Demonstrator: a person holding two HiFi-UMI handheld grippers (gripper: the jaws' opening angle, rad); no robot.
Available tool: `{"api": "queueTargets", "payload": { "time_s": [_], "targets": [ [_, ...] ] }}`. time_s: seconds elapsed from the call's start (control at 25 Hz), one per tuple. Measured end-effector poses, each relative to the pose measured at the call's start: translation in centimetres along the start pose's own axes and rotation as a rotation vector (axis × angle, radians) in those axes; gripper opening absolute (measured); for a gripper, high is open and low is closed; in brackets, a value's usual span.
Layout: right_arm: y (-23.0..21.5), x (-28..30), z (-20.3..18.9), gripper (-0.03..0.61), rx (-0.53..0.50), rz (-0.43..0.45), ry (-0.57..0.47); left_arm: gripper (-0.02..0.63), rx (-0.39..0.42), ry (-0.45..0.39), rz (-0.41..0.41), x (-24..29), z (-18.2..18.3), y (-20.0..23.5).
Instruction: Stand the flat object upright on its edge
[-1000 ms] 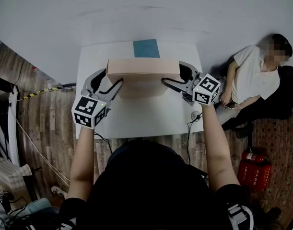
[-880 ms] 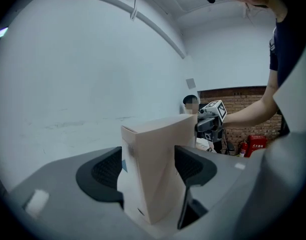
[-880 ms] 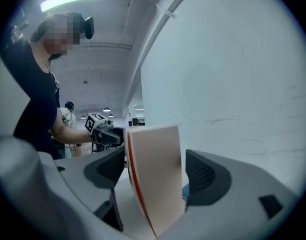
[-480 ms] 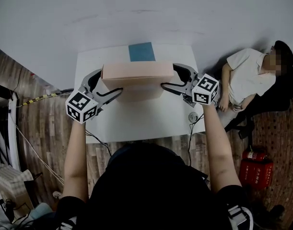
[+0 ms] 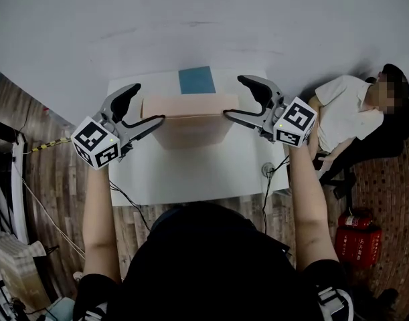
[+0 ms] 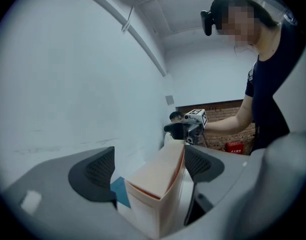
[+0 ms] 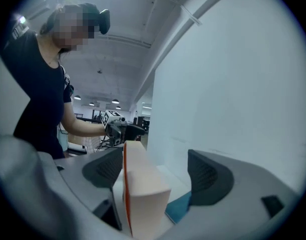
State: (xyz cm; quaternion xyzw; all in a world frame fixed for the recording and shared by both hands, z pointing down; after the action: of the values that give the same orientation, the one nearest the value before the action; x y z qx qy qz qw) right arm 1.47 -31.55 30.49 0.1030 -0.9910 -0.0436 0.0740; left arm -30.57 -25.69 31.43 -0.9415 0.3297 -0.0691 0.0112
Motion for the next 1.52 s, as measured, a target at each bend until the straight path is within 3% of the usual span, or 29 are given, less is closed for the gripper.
{"api": "queueTargets", "payload": {
  "time_s": [0.16, 0.2, 0.24, 0.28, 0.4, 0.52, 0.64, 0.88, 1.12, 1.28, 1.52],
  "targets": [
    [0.5, 0.4, 3.9, 0.358, -0.101, -0.032, 0.022, 0.429, 0.063, 0.005, 0.046, 0.1, 3.5, -0.8],
    [0.7, 0.4, 4.9, 0.242, -0.119, -0.061, 0.022, 0.369, 0.067, -0.012, 0.067, -0.1, 4.6, -1.1],
    [0.8, 0.4, 5.8, 0.053, -0.128, -0.097, 0.017, 0.262, 0.062, -0.036, 0.093, -0.3, 5.6, -1.4],
    [1.0, 0.4, 6.6, 0.031, -0.124, -0.127, 0.010, 0.168, 0.050, -0.060, 0.122, -0.5, 6.6, -1.7],
    [2.2, 0.3, 8.8, 0.017, -0.082, -0.213, 0.000, 0.023, 0.010, -0.103, 0.202, -1.2, 8.7, -2.9],
    [3.9, -0.1, 10.6, 0.014, -0.034, -0.341, -0.040, 0.011, -0.012, -0.114, 0.333, -2.2, 9.9, -4.4],
    [5.5, -1.3, 11.0, 0.012, 0.025, -0.476, -0.116, 0.011, 0.025, -0.114, 0.495, -3.2, 10.2, -6.2],
    [9.4, -2.9, 8.7, 0.012, -0.003, -0.738, -0.110, 0.011, 0.070, -0.117, 0.702, -4.4, 8.0, -10.2],
    [13.1, -2.1, 1.4, 0.012, 0.015, -0.885, -0.016, 0.011, 0.052, -0.072, 0.726, -3.4, 1.6, -13.0],
    [15.0, -1.7, -3.1, 0.012, 0.104, -0.860, 0.050, 0.011, -0.006, -0.030, 0.705, -2.6, -2.3, -14.4],
    [14.5, -2.0, -4.8, 0.012, 0.091, -0.867, 0.070, 0.011, -0.015, -0.022, 0.710, -2.0, -3.8, -15.1]
  ]
}}
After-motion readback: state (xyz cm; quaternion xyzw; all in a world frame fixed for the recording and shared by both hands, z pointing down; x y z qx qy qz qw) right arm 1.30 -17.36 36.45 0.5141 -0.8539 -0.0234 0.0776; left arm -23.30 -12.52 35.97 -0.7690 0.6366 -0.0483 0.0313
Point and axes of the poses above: the fingertips, and each gripper's own axes: x forward along the fingers, y to its left, z out of its top, the point moved 9 cm from there along -x, backward along the fingers, and after that the axes turned 1 degree about x, right-handed, at the moved point
